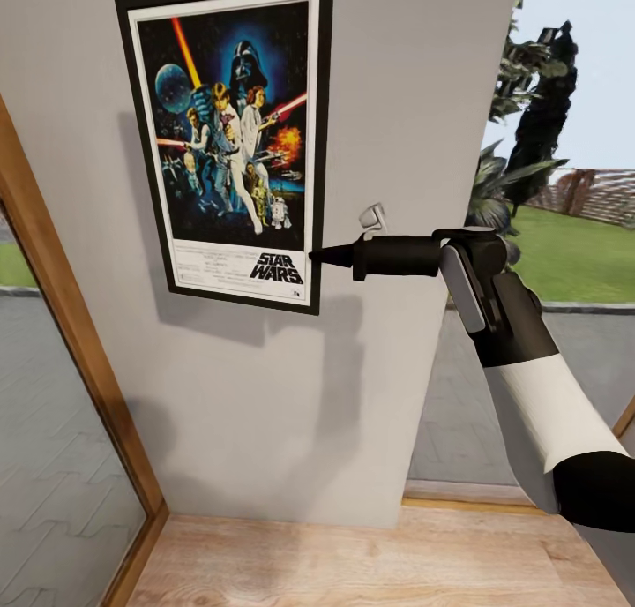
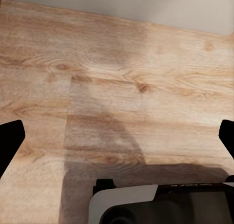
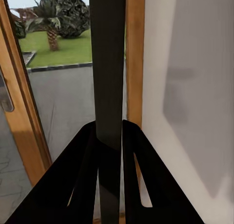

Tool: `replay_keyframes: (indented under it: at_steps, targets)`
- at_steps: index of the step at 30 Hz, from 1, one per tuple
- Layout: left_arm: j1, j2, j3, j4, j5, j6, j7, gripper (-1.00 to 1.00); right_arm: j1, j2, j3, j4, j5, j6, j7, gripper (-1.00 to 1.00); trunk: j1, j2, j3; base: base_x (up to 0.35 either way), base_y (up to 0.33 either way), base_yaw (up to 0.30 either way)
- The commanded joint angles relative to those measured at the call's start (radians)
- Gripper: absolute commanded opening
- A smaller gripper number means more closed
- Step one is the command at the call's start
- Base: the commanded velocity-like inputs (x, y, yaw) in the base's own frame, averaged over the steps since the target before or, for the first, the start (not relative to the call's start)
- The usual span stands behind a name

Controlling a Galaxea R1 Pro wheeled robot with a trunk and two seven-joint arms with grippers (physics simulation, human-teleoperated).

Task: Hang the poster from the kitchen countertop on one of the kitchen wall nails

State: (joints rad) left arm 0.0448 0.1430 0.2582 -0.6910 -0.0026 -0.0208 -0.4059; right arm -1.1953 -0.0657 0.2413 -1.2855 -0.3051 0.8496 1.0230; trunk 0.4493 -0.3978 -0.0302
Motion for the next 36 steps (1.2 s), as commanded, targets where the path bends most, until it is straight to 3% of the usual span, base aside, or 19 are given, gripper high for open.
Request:
replay_keyframes:
  at_steps: [1,36]
  targets:
    - [0.0,0.0,0.003,-0.001,0.0,-0.001,-0.005,1.0,-0.001,-0.001,0.001,0.0,-0.005,0.006,0.0,-1.0,0.001,-0.002,-0.002,0.007,0.0,0.0]
    - [0.0,0.008,0.003,-0.001,0.0,-0.001,-0.005,1.0,-0.001,-0.001,0.001,0.0,-0.005,0.006,0.0,-1.0,0.001,-0.002,-0.002,0.057,0.0,0.0]
